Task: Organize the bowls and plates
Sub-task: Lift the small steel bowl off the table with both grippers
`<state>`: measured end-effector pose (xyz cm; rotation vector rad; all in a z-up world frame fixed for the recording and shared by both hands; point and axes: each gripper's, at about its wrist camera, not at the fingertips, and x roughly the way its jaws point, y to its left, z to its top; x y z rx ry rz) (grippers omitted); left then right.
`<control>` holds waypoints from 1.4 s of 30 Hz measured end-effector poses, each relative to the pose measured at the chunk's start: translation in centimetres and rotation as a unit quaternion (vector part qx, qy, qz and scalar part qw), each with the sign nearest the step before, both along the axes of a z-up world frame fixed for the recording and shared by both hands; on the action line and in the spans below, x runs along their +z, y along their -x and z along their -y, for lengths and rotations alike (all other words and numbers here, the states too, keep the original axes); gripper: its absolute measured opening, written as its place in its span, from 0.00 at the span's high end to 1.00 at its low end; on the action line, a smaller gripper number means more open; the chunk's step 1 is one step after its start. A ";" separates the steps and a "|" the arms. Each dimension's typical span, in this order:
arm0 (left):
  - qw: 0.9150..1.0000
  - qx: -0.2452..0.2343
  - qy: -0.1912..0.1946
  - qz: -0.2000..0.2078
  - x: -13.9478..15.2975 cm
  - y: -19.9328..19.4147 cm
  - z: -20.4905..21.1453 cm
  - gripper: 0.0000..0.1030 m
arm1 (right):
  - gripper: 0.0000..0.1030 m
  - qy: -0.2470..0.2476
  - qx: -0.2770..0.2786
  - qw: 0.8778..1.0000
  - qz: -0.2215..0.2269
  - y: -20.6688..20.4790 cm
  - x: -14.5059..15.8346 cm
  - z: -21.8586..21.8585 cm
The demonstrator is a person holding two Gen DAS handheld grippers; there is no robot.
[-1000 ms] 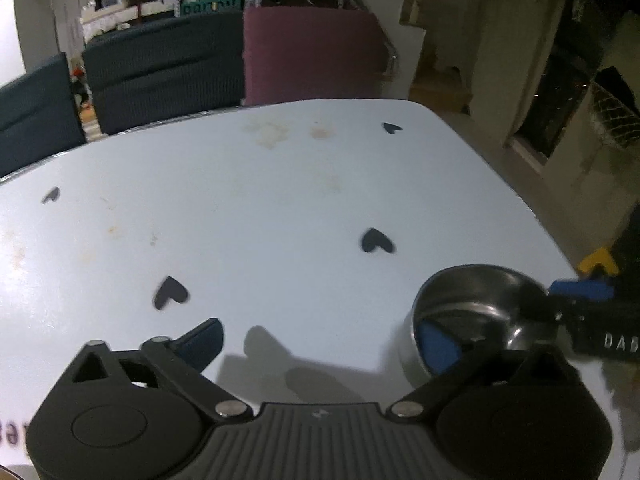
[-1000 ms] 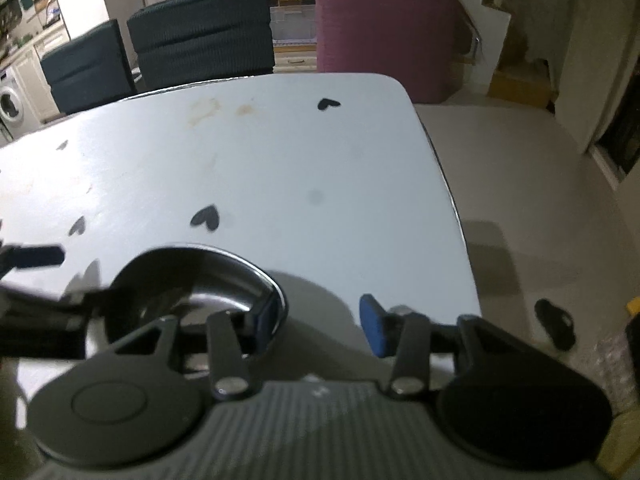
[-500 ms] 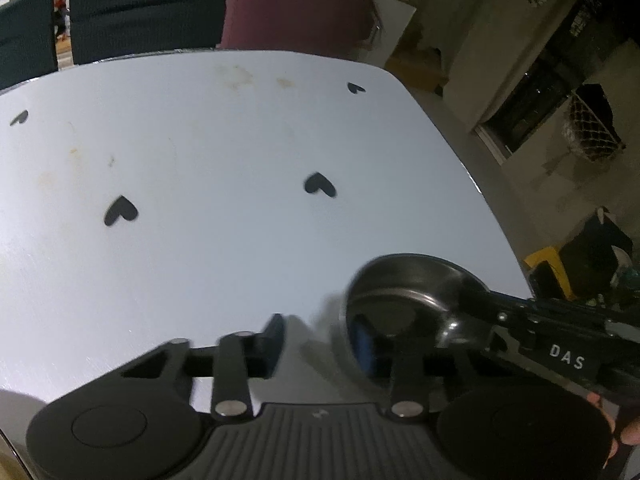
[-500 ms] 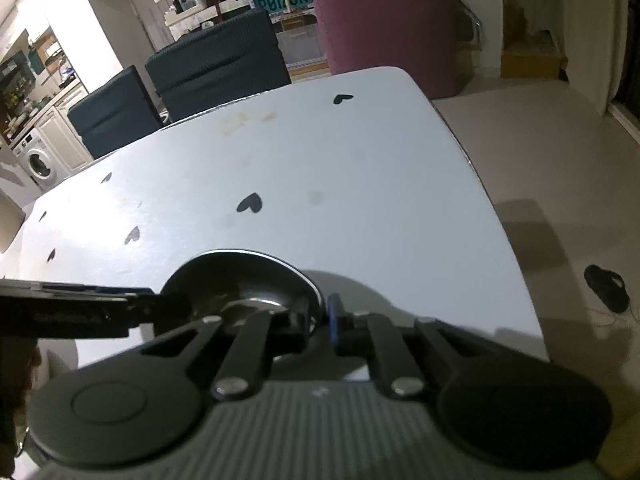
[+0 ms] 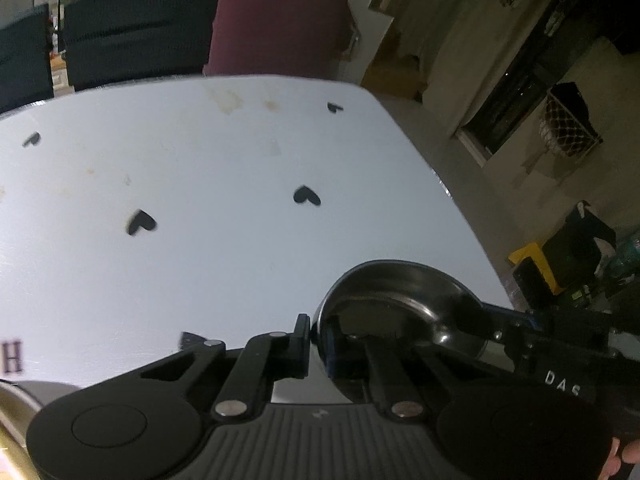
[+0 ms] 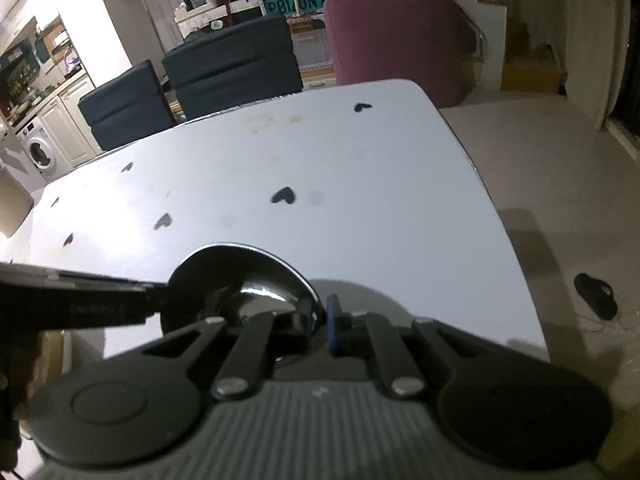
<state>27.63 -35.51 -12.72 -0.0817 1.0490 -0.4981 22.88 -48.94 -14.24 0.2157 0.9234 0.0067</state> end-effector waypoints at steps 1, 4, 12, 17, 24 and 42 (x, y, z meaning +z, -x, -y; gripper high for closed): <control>1.000 0.000 0.001 0.005 0.5 0.2 -0.5 0.92 | 0.92 0.004 0.000 1.000 0.002 0.2 0.5 -0.6; 1.000 0.005 0.007 0.019 2.1 0.9 -2.4 0.92 | 0.92 0.007 0.003 1.000 0.010 0.7 1.8 -2.3; 0.998 0.029 0.015 0.054 6.4 3.1 -9.0 0.92 | 0.92 0.010 0.018 0.999 0.036 0.8 5.3 -8.0; 0.996 0.049 0.016 0.072 8.4 4.7 -13.4 0.92 | 0.93 0.014 0.031 0.998 0.057 1.1 7.1 -12.3; 0.993 0.084 0.011 0.087 10.3 7.4 -20.0 0.92 | 0.93 0.008 0.062 0.996 0.069 0.6 8.4 -18.4; 0.976 0.192 -0.031 0.102 12.6 14.0 -37.5 0.92 | 0.93 -0.046 0.179 0.980 0.076 2.1 9.8 -33.6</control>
